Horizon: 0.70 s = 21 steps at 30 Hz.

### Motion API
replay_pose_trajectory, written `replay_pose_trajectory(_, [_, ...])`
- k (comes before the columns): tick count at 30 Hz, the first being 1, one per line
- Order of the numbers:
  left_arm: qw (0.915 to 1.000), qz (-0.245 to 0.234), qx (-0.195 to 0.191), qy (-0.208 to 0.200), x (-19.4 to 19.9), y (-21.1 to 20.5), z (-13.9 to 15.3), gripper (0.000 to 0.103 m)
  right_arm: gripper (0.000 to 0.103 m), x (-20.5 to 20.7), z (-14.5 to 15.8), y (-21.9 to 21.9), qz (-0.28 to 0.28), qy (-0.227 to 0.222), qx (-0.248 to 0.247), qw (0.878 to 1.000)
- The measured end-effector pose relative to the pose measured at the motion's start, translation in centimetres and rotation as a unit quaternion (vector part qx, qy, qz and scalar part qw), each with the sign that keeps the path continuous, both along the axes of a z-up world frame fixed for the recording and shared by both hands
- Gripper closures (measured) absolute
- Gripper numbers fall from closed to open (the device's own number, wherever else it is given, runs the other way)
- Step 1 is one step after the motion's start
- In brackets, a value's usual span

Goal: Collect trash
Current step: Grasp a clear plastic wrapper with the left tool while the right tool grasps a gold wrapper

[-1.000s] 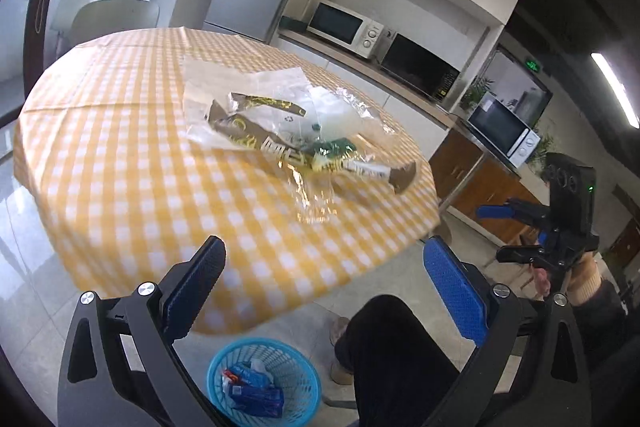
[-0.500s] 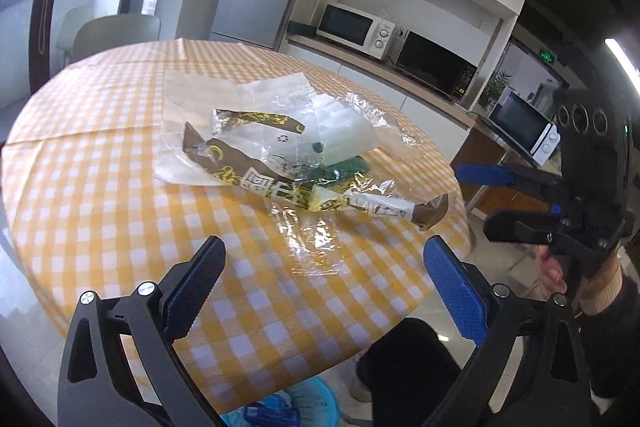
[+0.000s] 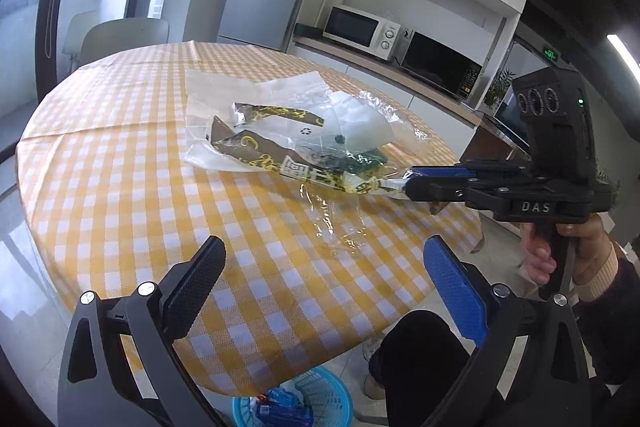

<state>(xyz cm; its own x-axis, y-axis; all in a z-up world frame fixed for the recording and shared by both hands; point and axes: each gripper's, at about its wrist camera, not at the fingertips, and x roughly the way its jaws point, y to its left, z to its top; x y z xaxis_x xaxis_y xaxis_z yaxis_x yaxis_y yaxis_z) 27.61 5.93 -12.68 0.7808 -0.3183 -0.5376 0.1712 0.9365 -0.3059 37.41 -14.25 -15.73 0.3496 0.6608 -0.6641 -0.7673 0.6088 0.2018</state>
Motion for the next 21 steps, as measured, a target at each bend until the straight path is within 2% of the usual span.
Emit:
replay_pose_trajectory(4, [0.9999, -0.006, 0.009, 0.001, 1.1, -0.8, -0.1, 0.006, 0.078, -0.2, 0.4, -0.8, -0.025, -0.015, 0.008, 1.0])
replay_pose_trajectory(9, [0.9996, -0.015, 0.024, -0.002, 3.1, -2.8, -0.2, 0.006, 0.086, -0.4, 1.4, -2.1, -0.038, -0.019, 0.031, 0.999])
replay_pose_trajectory(10, [0.9995, -0.01, 0.031, -0.001, 3.5, -3.2, -0.3, 0.01, 0.088, -0.5, 1.6, -2.3, -0.039, -0.021, 0.035, 0.998])
replay_pose_trajectory(12, [0.9992, -0.015, 0.038, 0.006, 4.2, -3.7, -0.5, 0.028, 0.09, -0.8, 2.0, -3.0, -0.044, -0.028, 0.04, 0.998])
replay_pose_trajectory(13, [0.9987, -0.012, 0.048, 0.012, 4.6, -4.1, -0.6, 0.042, 0.09, -1.0, 2.2, -3.4, -0.047, -0.029, 0.043, 0.998])
replay_pose_trajectory(15, [0.9979, -0.014, 0.058, 0.024, 5.1, -4.4, -1.0, 0.059, 0.091, -1.2, 2.5, -4.4, -0.058, -0.033, 0.051, 0.996])
replay_pose_trajectory(16, [0.9981, -0.02, 0.053, 0.025, 5.2, -4.5, -1.2, 0.078, 0.091, -1.3, 2.8, -4.8, -0.061, -0.032, 0.056, 0.996])
replay_pose_trajectory(18, [0.9986, -0.008, 0.052, 0.009, 4.7, -4.3, -1.0, 0.087, 0.091, -1.5, 3.1, -5.9, -0.072, -0.036, 0.067, 0.994])
replay_pose_trajectory(19, [0.9987, -0.008, 0.051, 0.001, 4.3, -4.1, -0.8, 0.1, 0.091, -1.8, 3.2, -6.5, -0.079, -0.038, 0.071, 0.994])
replay_pose_trajectory(21, [0.9984, -0.001, 0.054, -0.014, 3.5, -3.9, -0.3, 0.1, 0.091, -1.9, 3.3, -7.6, -0.088, -0.038, 0.08, 0.992])
